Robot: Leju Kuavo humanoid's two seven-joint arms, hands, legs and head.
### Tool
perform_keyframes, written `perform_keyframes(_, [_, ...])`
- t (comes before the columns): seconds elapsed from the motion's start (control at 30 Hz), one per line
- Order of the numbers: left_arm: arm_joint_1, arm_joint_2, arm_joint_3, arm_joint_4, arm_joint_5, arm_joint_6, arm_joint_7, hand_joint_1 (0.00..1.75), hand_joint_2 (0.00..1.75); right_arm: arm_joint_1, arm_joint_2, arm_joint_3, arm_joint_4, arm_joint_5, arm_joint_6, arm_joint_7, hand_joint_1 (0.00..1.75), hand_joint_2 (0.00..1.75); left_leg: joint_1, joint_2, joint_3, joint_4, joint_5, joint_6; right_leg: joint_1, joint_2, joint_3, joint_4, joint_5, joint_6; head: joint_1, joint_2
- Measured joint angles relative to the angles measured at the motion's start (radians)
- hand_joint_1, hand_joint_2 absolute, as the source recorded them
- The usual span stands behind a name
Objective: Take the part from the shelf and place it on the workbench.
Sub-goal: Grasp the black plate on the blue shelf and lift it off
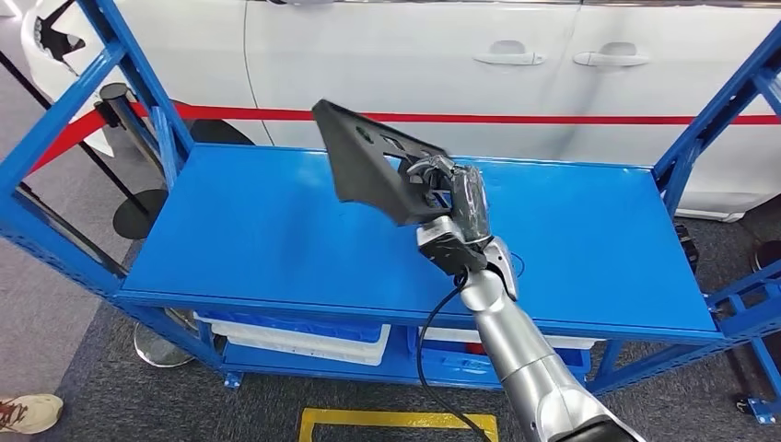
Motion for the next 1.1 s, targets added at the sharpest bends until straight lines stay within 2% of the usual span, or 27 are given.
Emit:
perform_keyframes(0.07, [0.001,0.001,0.006,0.0,0.002,0.003,-0.01,0.0,0.0,0.046,0.0,0.015,-0.142,-0.171,0.125,-0.019,1.75,1.75,0.002,0.001,0.0,-0.001,-0.004,-0.013,-0.002,0.001,0.0,-0.006,0.004,-0.014,0.0,0.0])
perform_keyframes(0.1, [0.0,0.001,0.009,0.0,0.003,0.004,-0.016,0.0,0.0,0.068,0.0,0.025,-0.21,-0.263,0.198,-0.024,1.75,1.75,0.003,0.002,-0.006,0.015,-0.018,-0.017,-0.004,0.0,0.002,-0.011,0.007,-0.022,-0.001,0.0])
perform_keyframes(0.13, [0.0,0.001,0.011,0.0,0.005,0.006,-0.021,0.0,0.0,0.088,-0.001,0.035,-0.275,-0.355,0.273,-0.025,1.75,1.75,0.004,0.003,-0.02,0.05,-0.042,-0.02,-0.005,0.0,0.004,-0.015,0.009,-0.028,-0.001,0.0])
perform_keyframes(0.2, [0.0,0.001,0.016,0.0,0.008,0.012,-0.026,0.0,0.0,0.125,-0.004,0.054,-0.388,-0.525,0.419,-0.006,1.75,1.75,0.004,0.004,-0.074,0.174,-0.109,-0.022,-0.002,-0.002,0.005,-0.015,0.008,-0.037,-0.002,0.0])
perform_keyframes(0.23, [0.0,0.001,0.018,0.0,0.01,0.015,-0.027,0.0,0.0,0.142,-0.007,0.063,-0.436,-0.601,0.486,0.01,1.75,1.75,0.004,0.004,-0.101,0.235,-0.132,-0.023,0.001,-0.002,0.005,-0.014,0.007,-0.039,-0.002,0.0])
perform_keyframes(0.27, [0.001,0.001,0.02,0.0,0.011,0.017,-0.028,0.0,0.0,0.158,-0.012,0.073,-0.481,-0.669,0.55,0.03,1.75,1.75,0.004,0.004,-0.117,0.271,-0.138,-0.022,0.004,-0.002,0.005,-0.012,0.005,-0.041,-0.002,0.0])
perform_keyframes(0.3, [0.001,0.001,0.023,0.0,0.011,0.018,-0.028,0.0,0.0,0.172,-0.019,0.084,-0.521,-0.726,0.608,0.05,1.75,1.75,0.003,0.004,-0.116,0.269,-0.125,-0.02,0.006,-0.001,0.005,-0.009,0.003,-0.043,-0.002,0.0])
perform_keyframes(0.33, [0.001,0.002,0.024,0.0,0.011,0.019,-0.027,0.0,0.0,0.183,-0.026,0.095,-0.553,-0.77,0.66,0.065,1.75,1.75,0.003,0.004,-0.096,0.229,-0.095,-0.017,0.008,0.0,0.007,-0.007,0.002,-0.043,-0.002,0.0])
perform_keyframes(0.37, [0.0,0.002,0.026,0.0,0.01,0.02,-0.026,0.0,0.0,0.193,-0.033,0.107,-0.582,-0.804,0.707,0.078,1.75,1.75,0.002,0.004,-0.065,0.163,-0.059,-0.012,0.009,0.001,0.008,-0.004,0.0,-0.043,-0.001,0.0])
perform_keyframes(0.43, [-0.002,0.003,0.029,0.0,0.008,0.023,-0.023,0.0,0.0,0.211,-0.049,0.132,-0.625,-0.844,0.785,0.091,1.75,1.75,-0.004,0.003,-0.012,0.051,-0.016,-0.001,0.012,0.004,0.004,0.003,-0.002,-0.037,-0.001,0.0])
perform_keyframes(0.47, [-0.003,0.004,0.03,0.0,0.007,0.025,-0.02,0.0,0.0,0.219,-0.058,0.145,-0.643,-0.853,0.812,0.093,1.75,1.75,-0.008,0.002,-0.001,0.024,-0.01,0.003,0.013,0.005,0.001,0.006,-0.001,-0.033,-0.001,0.0])
perform_keyframes(0.57, [-0.005,0.004,0.031,0.0,0.002,0.032,-0.011,0.0,0.0,0.236,-0.08,0.177,-0.69,-0.858,0.853,0.1,1.75,1.75,-0.009,0.003,-0.003,0.009,-0.003,0.014,0.011,0.006,-0.006,0.009,0.0,-0.018,-0.001,0.0])
perform_keyframes(0.6, [-0.006,0.003,0.031,0.0,0.0,0.032,-0.008,0.0,0.0,0.238,-0.087,0.185,-0.705,-0.857,0.859,0.103,1.75,1.75,-0.006,0.004,-0.004,0.005,0.003,0.021,0.01,0.005,-0.008,0.018,-0.012,-0.012,0.0,0.0])
perform_keyframes(0.63, [-0.007,0.003,0.031,0.0,0.0,0.032,-0.005,0.0,0.0,0.239,-0.094,0.191,-0.719,-0.855,0.864,0.106,1.75,1.75,-0.004,0.006,-0.006,0.0,0.009,0.027,0.009,0.005,-0.017,0.044,-0.038,-0.007,0.002,0.0])
perform_keyframes(0.73, [-0.011,0.002,0.031,0.0,-0.001,0.033,0.008,0.0,0.0,0.247,-0.118,0.206,-0.753,-0.832,0.869,0.107,1.75,1.75,-0.003,0.009,-0.022,-0.004,0.024,0.035,0.001,0.002,-0.073,0.215,-0.154,0.006,0.007,0.0])
perform_keyframes(0.77, [-0.011,0.002,0.032,0.0,0.0,0.033,0.013,0.0,0.0,0.253,-0.128,0.21,-0.76,-0.821,0.869,0.1,1.75,1.75,-0.003,0.009,-0.029,-0.003,0.029,0.034,-0.001,0.002,-0.082,0.256,-0.172,0.009,0.007,0.0])
perform_keyframes(0.8, [-0.011,0.002,0.034,0.0,0.002,0.033,0.018,0.0,0.0,0.259,-0.137,0.213,-0.765,-0.811,0.869,0.091,1.75,1.75,-0.003,0.009,-0.036,-0.003,0.035,0.033,-0.004,0.002,-0.076,0.265,-0.17,0.011,0.007,0.0])
perform_keyframes(0.83, [-0.01,0.002,0.035,0.0,0.005,0.034,0.024,0.0,0.0,0.264,-0.147,0.215,-0.768,-0.804,0.87,0.08,1.75,1.75,-0.002,0.009,-0.044,-0.003,0.042,0.031,-0.006,0.002,-0.048,0.232,-0.149,0.012,0.007,0.0])
perform_keyframes(0.9, [-0.01,0.001,0.039,0.0,0.009,0.035,0.035,0.0,0.0,0.267,-0.162,0.217,-0.771,-0.799,0.876,0.06,1.75,1.75,-0.003,0.009,-0.056,-0.002,0.054,0.025,-0.007,0.001,0.046,0.091,-0.101,0.01,0.007,0.0])
perform_keyframes(0.93, [-0.01,0.001,0.04,0.0,0.011,0.036,0.04,0.0,0.0,0.267,-0.169,0.218,-0.772,-0.798,0.879,0.051,1.75,1.75,-0.003,0.008,-0.059,-0.003,0.06,0.019,-0.005,0.001,0.086,0.029,-0.084,0.007,0.007,0.0])
perform_keyframes(0.97, [-0.01,0.001,0.042,0.0,0.012,0.037,0.045,0.0,0.0,0.268,-0.175,0.219,-0.772,-0.798,0.882,0.044,1.75,1.75,-0.003,0.008,-0.06,-0.003,0.066,0.013,-0.002,0.002,0.109,-0.01,-0.078,0.004,0.007,0.0])
perform_keyframes(1.0, [-0.01,0.001,0.044,0.0,0.012,0.039,0.052,0.0,0.0,0.268,-0.181,0.22,-0.772,-0.796,0.884,0.036,1.75,1.75,-0.004,0.008,-0.061,-0.005,0.073,0.006,0.002,0.003,0.116,-0.026,-0.077,0.001,0.008,0.0])
perform_keyframes(1.07, [-0.009,0.001,0.048,0.0,0.011,0.042,0.07,0.0,0.0,0.269,-0.19,0.22,-0.772,-0.79,0.887,0.022,1.75,1.75,-0.003,0.007,-0.063,-0.009,0.084,-0.007,0.003,0.002,0.106,-0.028,-0.062,-0.01,0.011,0.0])
perform_keyframes(1.1, [-0.008,0.002,0.05,0.0,0.01,0.045,0.078,0.0,0.0,0.27,-0.193,0.221,-0.772,-0.786,0.886,0.018,1.75,1.75,-0.002,0.007,-0.069,-0.003,0.074,-0.012,0.002,0.0,0.098,-0.03,-0.053,-0.019,0.011,0.0])
